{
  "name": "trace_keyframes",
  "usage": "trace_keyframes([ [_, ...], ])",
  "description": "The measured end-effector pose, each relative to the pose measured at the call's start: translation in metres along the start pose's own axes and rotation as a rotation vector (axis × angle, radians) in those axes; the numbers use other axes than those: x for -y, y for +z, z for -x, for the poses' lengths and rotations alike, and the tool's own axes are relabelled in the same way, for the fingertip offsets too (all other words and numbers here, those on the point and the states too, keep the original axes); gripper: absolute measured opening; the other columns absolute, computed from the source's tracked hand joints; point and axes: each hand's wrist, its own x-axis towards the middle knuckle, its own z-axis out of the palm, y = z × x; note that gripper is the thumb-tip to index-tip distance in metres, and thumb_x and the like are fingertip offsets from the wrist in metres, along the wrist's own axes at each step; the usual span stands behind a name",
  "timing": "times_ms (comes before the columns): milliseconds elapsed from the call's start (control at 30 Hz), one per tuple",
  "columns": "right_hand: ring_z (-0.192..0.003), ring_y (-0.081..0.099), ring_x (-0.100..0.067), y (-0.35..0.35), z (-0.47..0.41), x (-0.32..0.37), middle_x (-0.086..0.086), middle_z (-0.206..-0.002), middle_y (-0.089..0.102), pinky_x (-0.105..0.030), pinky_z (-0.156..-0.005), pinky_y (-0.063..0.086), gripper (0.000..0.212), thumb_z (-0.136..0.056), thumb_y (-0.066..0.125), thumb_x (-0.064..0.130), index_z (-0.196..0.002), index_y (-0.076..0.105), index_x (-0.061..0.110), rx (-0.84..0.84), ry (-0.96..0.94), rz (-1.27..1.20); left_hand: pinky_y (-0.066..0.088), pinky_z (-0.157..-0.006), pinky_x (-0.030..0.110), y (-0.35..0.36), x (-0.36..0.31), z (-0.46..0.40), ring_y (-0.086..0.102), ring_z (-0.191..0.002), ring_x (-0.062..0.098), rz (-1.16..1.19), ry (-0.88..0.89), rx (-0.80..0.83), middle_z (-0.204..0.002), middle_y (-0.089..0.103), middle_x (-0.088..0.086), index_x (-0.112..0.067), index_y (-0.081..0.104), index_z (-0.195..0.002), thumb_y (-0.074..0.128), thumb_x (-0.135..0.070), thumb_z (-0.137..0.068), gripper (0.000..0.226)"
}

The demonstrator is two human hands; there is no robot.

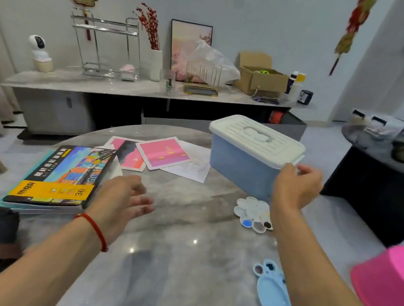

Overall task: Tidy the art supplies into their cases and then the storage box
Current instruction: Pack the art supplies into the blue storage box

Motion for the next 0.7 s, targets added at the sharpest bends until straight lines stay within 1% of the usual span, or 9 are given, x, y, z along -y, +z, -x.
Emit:
trace_keyframes([
  [67,-0.104,0.062,-0.034,0.004,-0.030,-0.010,-0.015,-0.129,0.056,-0.039,-0.078,0.054,0.043,-0.088,0.068,0.029,-0.122,0.055,0.008,0.082,0.302,0.009,0.053,-0.055,0.037,0.014,0.006,0.007,0.056,-0.058,0.028,-0.045,0.015,0.101,-0.082,0.052,0.014,-0.005,0.055,-0.106,0.048,0.001,-0.093,0.015],
  [100,-0.101,0.062,-0.035,0.006,-0.041,-0.013,-0.016,-0.130,0.054,-0.044,-0.076,0.057,0.056,-0.087,0.069,0.037,-0.129,0.050,0.006,0.167,0.392,0.018,0.050,-0.051,0.035,0.020,0.008,0.009,0.055,-0.053,0.027,-0.061,0.015,0.150,-0.079,0.053,0.014,-0.007,0.055,-0.107,0.048,0.003,-0.091,0.020],
  [133,-0.093,0.063,-0.034,0.009,-0.049,-0.016,-0.016,-0.128,0.054,-0.045,-0.071,0.059,0.061,-0.087,0.069,0.042,-0.131,0.048,0.005,0.253,0.438,0.018,0.048,-0.050,0.034,0.023,0.010,0.010,0.054,-0.051,0.027,-0.069,0.012,0.188,-0.078,0.054,0.014,-0.007,0.056,-0.106,0.047,0.005,-0.089,0.022],
  [200,-0.085,0.064,-0.031,0.013,-0.058,-0.017,-0.014,-0.119,0.057,-0.044,-0.068,0.060,0.055,-0.090,0.067,0.040,-0.129,0.049,0.006,0.391,0.458,0.020,0.047,-0.051,0.033,0.027,0.012,0.011,0.053,-0.051,0.026,-0.067,0.006,0.209,-0.078,0.056,0.014,-0.007,0.057,-0.105,0.047,0.005,-0.089,0.022],
  [300,-0.086,0.066,-0.031,0.019,-0.066,-0.016,-0.015,-0.118,0.058,-0.041,-0.064,0.058,0.049,-0.093,0.063,0.033,-0.133,0.049,0.008,0.492,0.473,-0.012,0.048,-0.053,0.033,0.025,0.014,0.010,0.054,-0.053,0.026,-0.050,-0.009,0.197,-0.081,0.058,0.016,-0.006,0.058,-0.107,0.047,0.001,-0.092,0.020],
  [367,-0.082,0.065,-0.026,0.024,-0.070,-0.012,-0.015,-0.120,0.063,-0.036,-0.059,0.055,0.045,-0.093,0.062,0.024,-0.134,0.050,0.009,0.495,0.502,-0.086,0.048,-0.053,0.033,0.022,0.013,0.008,0.054,-0.052,0.026,-0.040,-0.016,0.186,-0.080,0.059,0.016,-0.006,0.058,-0.107,0.048,0.001,-0.092,0.019],
  [500,-0.079,0.065,-0.023,0.034,-0.074,-0.005,-0.014,-0.111,0.065,-0.035,-0.057,0.055,0.043,-0.093,0.065,0.014,-0.134,0.050,0.009,0.463,0.563,-0.169,0.047,-0.052,0.031,0.016,0.012,0.005,0.052,-0.052,0.025,-0.014,-0.034,0.151,-0.078,0.060,0.015,-0.007,0.058,-0.104,0.052,0.001,-0.088,0.018],
  [633,-0.091,0.068,-0.027,0.041,-0.080,0.005,-0.019,-0.122,0.065,-0.033,-0.052,0.055,0.048,-0.090,0.064,0.002,-0.135,0.049,0.007,0.448,0.577,-0.217,0.048,-0.054,0.031,0.018,0.009,0.004,0.052,-0.054,0.025,-0.005,-0.038,0.150,-0.078,0.060,0.014,-0.006,0.058,-0.105,0.054,0.002,-0.087,0.020],
  [700,-0.086,0.067,-0.025,0.042,-0.079,0.013,-0.019,-0.121,0.065,-0.031,-0.048,0.056,0.048,-0.088,0.065,0.001,-0.133,0.050,0.004,0.453,0.531,-0.228,0.047,-0.055,0.032,0.019,0.005,0.004,0.052,-0.053,0.025,0.002,-0.024,0.161,-0.076,0.061,0.013,-0.007,0.058,-0.103,0.053,0.002,-0.087,0.019],
])
